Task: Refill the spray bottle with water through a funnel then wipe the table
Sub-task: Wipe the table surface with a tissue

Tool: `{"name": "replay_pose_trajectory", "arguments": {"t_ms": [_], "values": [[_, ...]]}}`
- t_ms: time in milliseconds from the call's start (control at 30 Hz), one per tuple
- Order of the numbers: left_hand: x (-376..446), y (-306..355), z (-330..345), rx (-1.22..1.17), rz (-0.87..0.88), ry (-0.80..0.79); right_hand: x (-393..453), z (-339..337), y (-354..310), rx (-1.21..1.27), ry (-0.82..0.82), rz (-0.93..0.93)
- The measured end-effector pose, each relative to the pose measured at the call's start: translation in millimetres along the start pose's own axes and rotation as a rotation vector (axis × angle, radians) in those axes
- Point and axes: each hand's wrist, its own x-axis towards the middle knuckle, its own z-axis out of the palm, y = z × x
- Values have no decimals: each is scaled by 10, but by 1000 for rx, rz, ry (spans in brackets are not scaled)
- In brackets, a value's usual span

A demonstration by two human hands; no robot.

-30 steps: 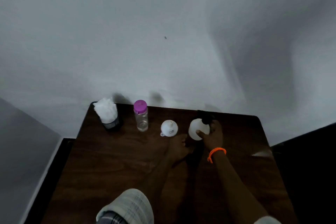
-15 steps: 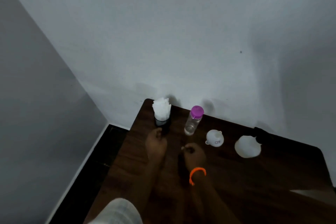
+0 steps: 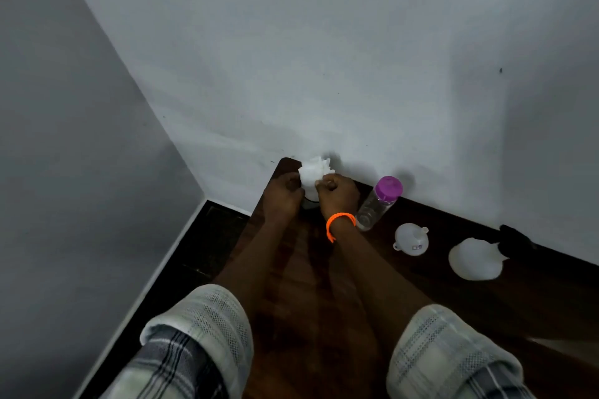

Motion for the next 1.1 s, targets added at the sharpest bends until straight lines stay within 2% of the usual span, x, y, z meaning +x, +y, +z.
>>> {"name": "replay_pose_trajectory", "arguments": {"t_ms": [167, 300, 433, 600, 733, 833, 933, 1000, 1100], "values": [[72, -38, 18, 52, 36, -23, -21, 92, -43, -43, 41, -20], [60, -52, 23, 4, 13, -8, 9, 132, -27, -58, 93, -44], [31, -56, 32, -39, -16, 18, -36, 89, -58, 22, 93, -90], [-65, -60, 41, -163, -137, 138, -131, -4, -144, 121, 147, -213], [-197, -27, 89, -345, -311, 219, -123, -143, -319, 296, 140, -152], [-277, -75, 163, -584, -452, 157, -111, -206, -410, 408, 142, -90], [-363, -20, 162, -883, -642, -39, -130, -216, -404, 517, 139, 6], [-424, 0, 136, -991, -677, -135, -181, -220, -366, 551, 131, 76], [-467, -20, 86, -1101, -719, -192, -275, -239, -332, 645, 101, 171]]}}
